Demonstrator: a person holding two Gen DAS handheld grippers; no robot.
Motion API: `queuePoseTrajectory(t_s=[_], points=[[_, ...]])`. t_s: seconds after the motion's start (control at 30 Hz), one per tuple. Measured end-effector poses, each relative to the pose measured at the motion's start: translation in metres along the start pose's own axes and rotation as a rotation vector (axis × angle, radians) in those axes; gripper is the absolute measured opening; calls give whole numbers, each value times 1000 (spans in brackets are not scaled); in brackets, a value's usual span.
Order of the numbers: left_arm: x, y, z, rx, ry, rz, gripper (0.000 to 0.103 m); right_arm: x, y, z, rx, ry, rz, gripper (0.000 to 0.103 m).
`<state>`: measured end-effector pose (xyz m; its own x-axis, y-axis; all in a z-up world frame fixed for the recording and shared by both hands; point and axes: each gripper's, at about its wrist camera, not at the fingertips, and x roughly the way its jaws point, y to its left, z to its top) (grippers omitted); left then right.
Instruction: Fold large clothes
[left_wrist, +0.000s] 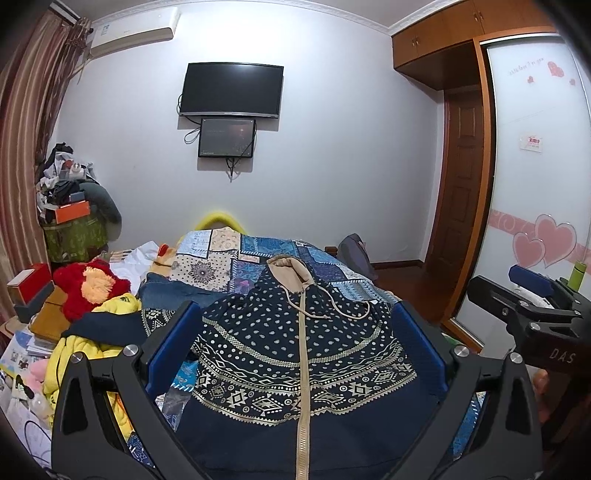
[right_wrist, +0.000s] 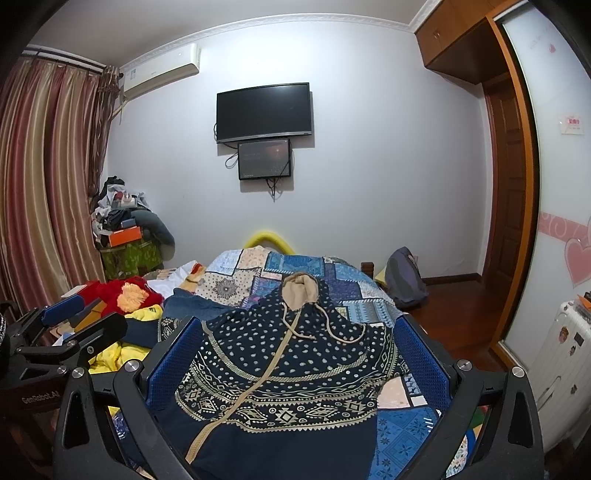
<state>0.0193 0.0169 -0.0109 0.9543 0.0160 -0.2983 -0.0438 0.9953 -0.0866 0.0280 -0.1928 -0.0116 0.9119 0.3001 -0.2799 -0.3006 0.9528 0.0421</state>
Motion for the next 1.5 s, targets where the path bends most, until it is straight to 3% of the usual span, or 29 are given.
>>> queuePoseTrajectory(t_s=[0.37, 0.57, 0.73, 0.83, 1.0, 1.3, 1.4, 1.5], points=[[14, 15, 1, 2, 2, 29, 103, 23, 7, -3, -1, 51, 2, 103], [37, 35, 3, 12, -2, 54, 103, 56, 16, -1, -15, 91, 9, 103], [66, 61, 3, 12, -2, 117, 103, 103, 23, -7, -18, 148, 11, 103], [91, 90, 0, -11, 33, 136, 103, 135, 26, -14, -31, 194, 7, 103], [137, 157, -15, -51, 98, 282, 103, 196, 28, -27, -37, 271, 3, 103], [205, 297, -91, -327, 387, 241, 103, 315, 18, -52, -63, 436, -21, 103], [222, 332, -113, -408, 436, 224, 103, 343, 16, -62, -69, 485, -11, 103], [241, 361, -129, -469, 474, 255, 103, 363, 16, -69, -78, 505, -2, 103]])
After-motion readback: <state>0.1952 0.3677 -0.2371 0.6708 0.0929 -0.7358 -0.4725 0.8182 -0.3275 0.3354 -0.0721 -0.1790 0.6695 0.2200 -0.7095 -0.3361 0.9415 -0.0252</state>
